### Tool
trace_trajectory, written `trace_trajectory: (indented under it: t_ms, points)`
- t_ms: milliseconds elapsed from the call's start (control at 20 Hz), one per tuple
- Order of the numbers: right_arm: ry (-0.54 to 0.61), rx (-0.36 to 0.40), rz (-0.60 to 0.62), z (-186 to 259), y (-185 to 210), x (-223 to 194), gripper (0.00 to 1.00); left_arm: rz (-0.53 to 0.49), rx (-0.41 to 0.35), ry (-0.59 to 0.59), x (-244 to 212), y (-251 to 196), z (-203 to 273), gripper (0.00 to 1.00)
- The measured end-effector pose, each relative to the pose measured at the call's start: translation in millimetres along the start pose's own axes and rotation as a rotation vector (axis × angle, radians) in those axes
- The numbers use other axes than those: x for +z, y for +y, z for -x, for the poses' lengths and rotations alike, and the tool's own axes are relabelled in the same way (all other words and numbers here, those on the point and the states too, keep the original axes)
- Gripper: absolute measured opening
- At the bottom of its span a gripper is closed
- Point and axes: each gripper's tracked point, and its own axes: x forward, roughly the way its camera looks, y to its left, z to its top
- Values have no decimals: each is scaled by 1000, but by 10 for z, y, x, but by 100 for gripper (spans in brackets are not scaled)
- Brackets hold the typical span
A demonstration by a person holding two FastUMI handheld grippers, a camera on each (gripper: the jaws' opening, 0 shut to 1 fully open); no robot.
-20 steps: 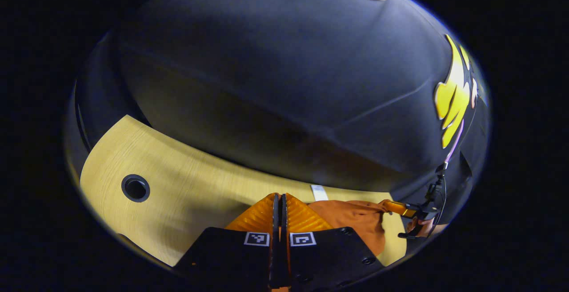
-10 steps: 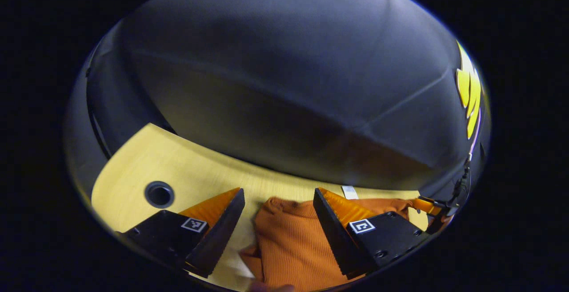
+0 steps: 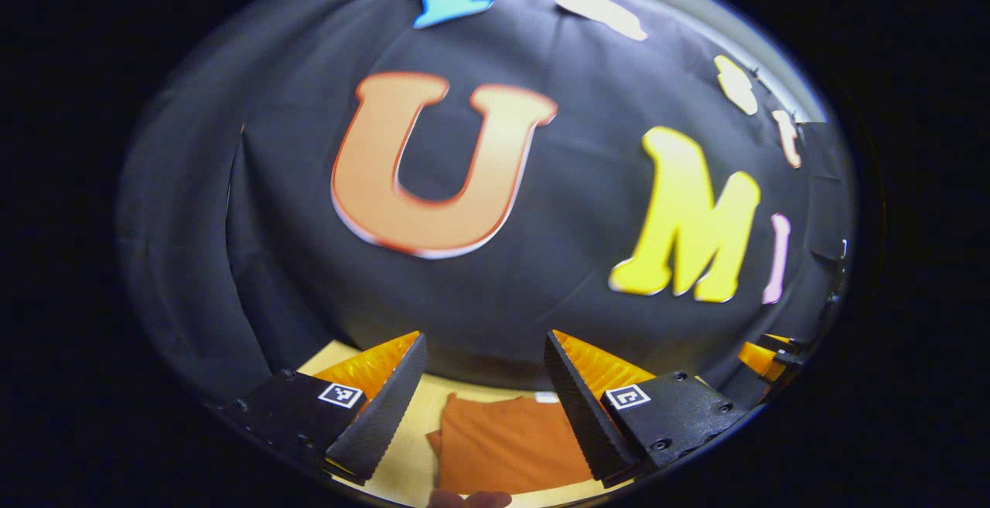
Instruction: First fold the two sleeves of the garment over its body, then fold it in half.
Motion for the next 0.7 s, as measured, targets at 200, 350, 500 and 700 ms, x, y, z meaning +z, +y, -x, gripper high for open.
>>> trace_trajectory:
  t_ms: [200,350,500,700]
  points:
    - [-155,-2,16,671,223,563,92,-84,74,-90,436,-215,586,98]
    - [-166,-7,2,1116,349,743,95,-53,74,-126,550,-412,1115,87]
    - [-133,-17,-82,1471,343,583,93,-75,67,-112,311,-548,1418,87]
    - [-116,-47,-28,1646,249,348,94,-80,43,-58,-17,-742,1592,98]
